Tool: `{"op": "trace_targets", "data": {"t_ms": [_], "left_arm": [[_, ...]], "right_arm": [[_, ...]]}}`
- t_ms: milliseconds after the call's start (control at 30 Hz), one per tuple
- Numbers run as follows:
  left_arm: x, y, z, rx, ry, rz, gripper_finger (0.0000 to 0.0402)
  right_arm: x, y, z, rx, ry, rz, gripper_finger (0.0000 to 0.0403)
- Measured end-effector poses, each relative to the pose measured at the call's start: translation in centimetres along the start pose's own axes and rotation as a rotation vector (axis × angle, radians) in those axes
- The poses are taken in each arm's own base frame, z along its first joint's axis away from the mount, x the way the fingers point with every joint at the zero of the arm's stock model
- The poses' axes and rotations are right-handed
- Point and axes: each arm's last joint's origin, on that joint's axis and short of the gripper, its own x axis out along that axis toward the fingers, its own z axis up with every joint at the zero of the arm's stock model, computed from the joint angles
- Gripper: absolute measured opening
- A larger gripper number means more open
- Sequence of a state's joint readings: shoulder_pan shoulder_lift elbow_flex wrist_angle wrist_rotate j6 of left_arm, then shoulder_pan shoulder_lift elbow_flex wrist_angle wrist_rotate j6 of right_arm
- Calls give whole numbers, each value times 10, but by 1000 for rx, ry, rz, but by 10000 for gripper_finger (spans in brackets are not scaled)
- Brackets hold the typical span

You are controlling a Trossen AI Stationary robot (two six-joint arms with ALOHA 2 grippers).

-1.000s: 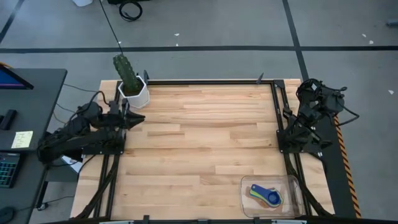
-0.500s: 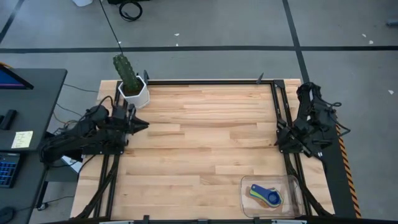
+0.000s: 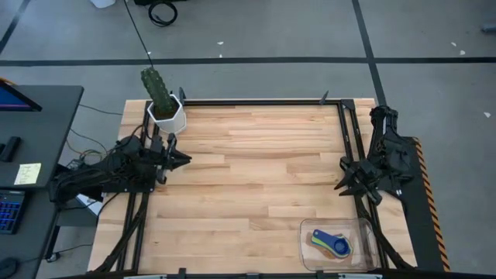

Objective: Nest measuring cups in basket
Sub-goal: Return to Home Position

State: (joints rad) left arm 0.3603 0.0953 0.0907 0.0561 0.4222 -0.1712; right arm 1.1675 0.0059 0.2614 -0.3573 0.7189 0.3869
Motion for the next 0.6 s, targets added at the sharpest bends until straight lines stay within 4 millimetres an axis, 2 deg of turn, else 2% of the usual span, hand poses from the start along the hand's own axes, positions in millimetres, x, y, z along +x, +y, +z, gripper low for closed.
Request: {"op": "trace_targets", "data": {"t_ms": [267, 600], "left_arm": [[0, 1, -4, 73, 32, 2, 52], [0, -2, -9, 145, 90, -100, 52]], "right_arm": [[7, -5, -21, 27, 5, -108, 114], [13, -7, -39, 35, 17, -117, 114]]}}
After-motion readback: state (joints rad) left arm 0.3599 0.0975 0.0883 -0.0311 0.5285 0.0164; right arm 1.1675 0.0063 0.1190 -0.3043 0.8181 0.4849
